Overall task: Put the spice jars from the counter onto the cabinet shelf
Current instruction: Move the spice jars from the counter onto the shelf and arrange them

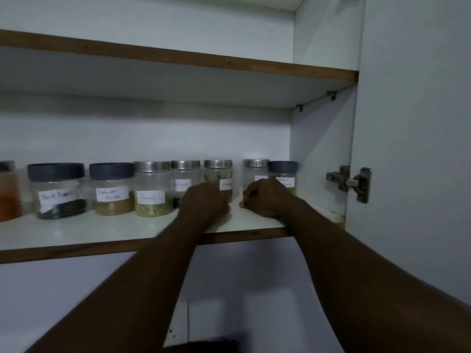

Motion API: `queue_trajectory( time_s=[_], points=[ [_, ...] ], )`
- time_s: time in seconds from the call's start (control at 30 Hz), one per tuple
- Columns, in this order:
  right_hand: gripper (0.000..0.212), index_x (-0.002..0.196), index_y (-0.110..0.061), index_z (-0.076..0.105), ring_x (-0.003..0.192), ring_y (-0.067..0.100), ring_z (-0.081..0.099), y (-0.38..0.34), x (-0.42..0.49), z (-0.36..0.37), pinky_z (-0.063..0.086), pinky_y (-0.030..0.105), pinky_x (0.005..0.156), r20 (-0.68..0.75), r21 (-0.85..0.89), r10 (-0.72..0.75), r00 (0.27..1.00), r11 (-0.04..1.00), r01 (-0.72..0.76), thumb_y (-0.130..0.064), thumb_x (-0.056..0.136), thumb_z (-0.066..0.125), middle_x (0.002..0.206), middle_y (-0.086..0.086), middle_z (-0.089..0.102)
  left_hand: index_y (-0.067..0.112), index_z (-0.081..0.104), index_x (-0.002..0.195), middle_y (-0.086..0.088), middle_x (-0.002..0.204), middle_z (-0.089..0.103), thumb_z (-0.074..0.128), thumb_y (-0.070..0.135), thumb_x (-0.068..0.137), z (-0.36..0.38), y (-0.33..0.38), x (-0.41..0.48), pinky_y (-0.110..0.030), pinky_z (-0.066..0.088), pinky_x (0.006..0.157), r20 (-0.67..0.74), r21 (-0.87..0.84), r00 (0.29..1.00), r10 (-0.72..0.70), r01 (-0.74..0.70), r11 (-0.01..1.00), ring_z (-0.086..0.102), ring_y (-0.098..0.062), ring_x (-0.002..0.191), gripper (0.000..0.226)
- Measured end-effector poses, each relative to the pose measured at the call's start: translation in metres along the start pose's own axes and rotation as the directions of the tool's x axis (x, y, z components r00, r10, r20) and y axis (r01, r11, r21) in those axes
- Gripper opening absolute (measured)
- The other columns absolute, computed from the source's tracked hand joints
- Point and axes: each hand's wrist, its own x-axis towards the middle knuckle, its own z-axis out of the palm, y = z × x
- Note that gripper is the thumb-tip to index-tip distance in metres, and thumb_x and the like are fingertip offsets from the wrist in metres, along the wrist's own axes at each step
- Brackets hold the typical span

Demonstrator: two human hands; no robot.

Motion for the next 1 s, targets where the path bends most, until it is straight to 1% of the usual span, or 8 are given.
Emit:
queue_trajectory(
  time_s=[0.13,0.23,0.3,0.57,0.67,0.8,0.9,1.0],
  points=[
    [0.045,0.119,-0.016,0.061,0.106,0.026,0.064,-0.013,0.007,0.01,0.052,0.036,0.088,-0.034,-0.107,-0.001,0.999,0.994,-0.003,-0.049,0.09,0.072,0.115,0.006,0.068,0.015,0.064,0.13,-0.01,0.122,0.068,0.075,0.041,0.082,-0.004,-0.007,0.008,-0.04,0.054,0.095,0.105,-0.088,0.994,-0.005,0.014,0.996,0.065,-0.028,0.111,0.055],
    [0.045,0.126,-0.016,0.054,0.105,0.026,0.065,-0.015,0.007,0.017,0.047,0.032,0.079,-0.069,-0.053,-0.059,0.996,0.997,0.056,-0.038,0.091,0.073,0.118,0.007,0.068,0.01,0.052,0.138,-0.013,0.132,0.056,0.069,0.042,0.089,-0.001,-0.006,0.019,-0.039,0.05,0.098,0.157,-0.048,0.987,0.033,-0.026,0.999,0.058,-0.03,0.119,0.061],
    [0.05,0.13,-0.018,0.054,0.106,0.025,0.064,-0.015,0.005,0.015,0.044,0.029,0.079,-0.078,0.012,-0.072,0.994,0.997,0.073,-0.036,0.089,0.075,0.122,0.007,0.067,0.011,0.05,0.14,-0.013,0.134,0.054,0.062,0.041,0.093,0.003,-0.005,0.027,-0.041,0.049,0.1,0.209,-0.017,0.976,0.062,-0.06,0.998,0.058,-0.03,0.119,0.056],
    [0.06,0.145,-0.026,0.052,0.12,0.028,0.063,-0.012,0.004,0.018,0.05,0.036,0.099,-0.106,0.001,-0.119,0.987,0.993,0.12,-0.034,0.09,0.074,0.133,0.007,0.068,0.012,0.042,0.148,-0.021,0.145,0.043,0.04,0.042,0.104,0.02,0.002,0.065,-0.049,0.04,0.112,0.459,0.112,0.884,0.092,-0.16,0.981,0.048,-0.035,0.13,0.054],
    [0.052,0.141,-0.023,0.059,0.12,0.028,0.063,-0.01,0.006,0.018,0.051,0.041,0.1,-0.106,0.0,-0.145,0.984,0.989,0.146,-0.032,0.091,0.072,0.132,0.006,0.069,0.008,0.039,0.149,-0.024,0.149,0.041,0.033,0.045,0.101,0.027,0.003,0.076,-0.052,0.037,0.114,0.486,0.167,0.872,0.05,-0.149,0.975,0.045,-0.039,0.134,0.061],
    [0.032,0.123,-0.016,0.073,0.111,0.029,0.067,-0.007,0.005,0.02,0.053,0.04,0.094,-0.149,-0.022,-0.184,0.972,0.983,0.183,-0.024,0.092,0.071,0.121,0.006,0.073,0.018,0.028,0.157,-0.02,0.155,0.036,0.024,0.062,0.072,0.03,0.004,0.083,-0.053,0.032,0.116,0.512,0.238,0.854,0.093,-0.245,0.94,0.038,-0.041,0.14,0.096],
    [0.027,0.119,-0.021,0.076,0.109,0.024,0.068,-0.007,0.004,0.02,0.054,0.037,0.093,-0.176,0.026,-0.145,0.974,0.988,0.151,-0.024,0.092,0.071,0.117,0.004,0.075,0.025,0.018,0.161,-0.02,0.16,0.029,0.021,0.064,0.07,0.031,0.002,0.083,-0.054,0.028,0.118,0.509,0.249,0.855,0.099,-0.256,0.934,0.031,-0.041,0.145,0.099],
    [0.026,0.116,-0.019,0.077,0.109,0.025,0.068,-0.007,0.006,0.02,0.055,0.037,0.095,-0.15,0.02,-0.142,0.978,0.989,0.147,-0.022,0.091,0.071,0.116,0.006,0.076,0.036,0.011,0.16,-0.018,0.162,0.025,0.022,0.068,0.071,0.028,0.004,0.077,-0.056,0.026,0.119,0.47,0.199,0.879,0.085,-0.199,0.96,0.028,-0.04,0.147,0.096]
  ],
)
